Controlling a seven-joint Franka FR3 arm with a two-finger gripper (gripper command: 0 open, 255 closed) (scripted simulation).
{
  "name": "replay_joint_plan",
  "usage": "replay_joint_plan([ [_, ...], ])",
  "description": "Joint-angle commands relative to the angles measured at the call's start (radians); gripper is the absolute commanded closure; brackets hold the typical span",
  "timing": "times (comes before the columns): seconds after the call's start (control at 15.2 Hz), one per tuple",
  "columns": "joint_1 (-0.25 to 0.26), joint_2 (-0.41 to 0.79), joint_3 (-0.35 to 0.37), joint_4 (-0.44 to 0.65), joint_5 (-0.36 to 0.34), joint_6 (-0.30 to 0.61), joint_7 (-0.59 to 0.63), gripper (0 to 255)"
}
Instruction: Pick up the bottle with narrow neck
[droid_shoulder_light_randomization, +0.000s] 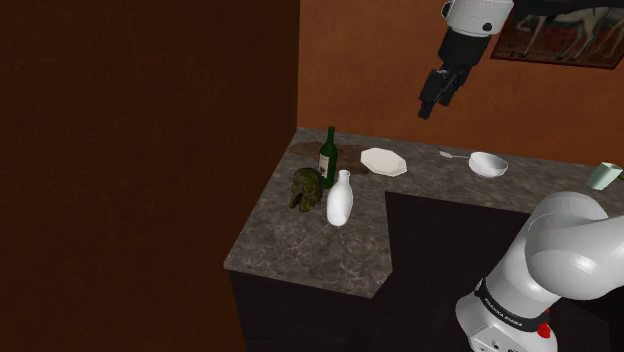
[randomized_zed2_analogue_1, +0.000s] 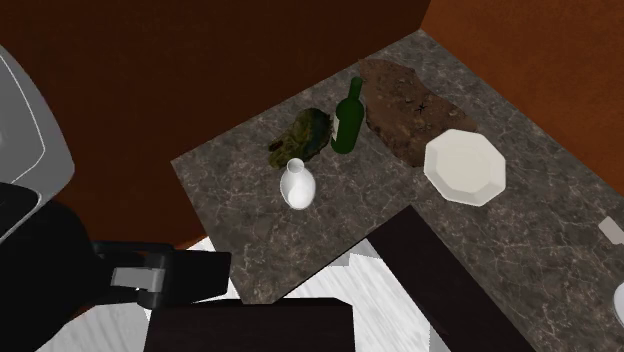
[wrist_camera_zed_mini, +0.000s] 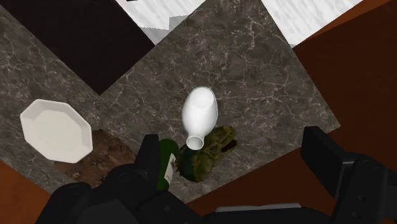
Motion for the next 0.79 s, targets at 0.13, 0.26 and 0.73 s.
replay_joint_plan([
  [0.13, -0.001, 0.026, -0.020, -0.040, -0.005, 0.068, -0.013, 0],
  [0.26, -0.003, 0.059, -0.040, -0.075, -0.010, 0.137, -0.026, 0],
  [0.73, -0.007, 0.219, -0.109, -0.154, -0.019, 0.380, -0.074, 0],
])
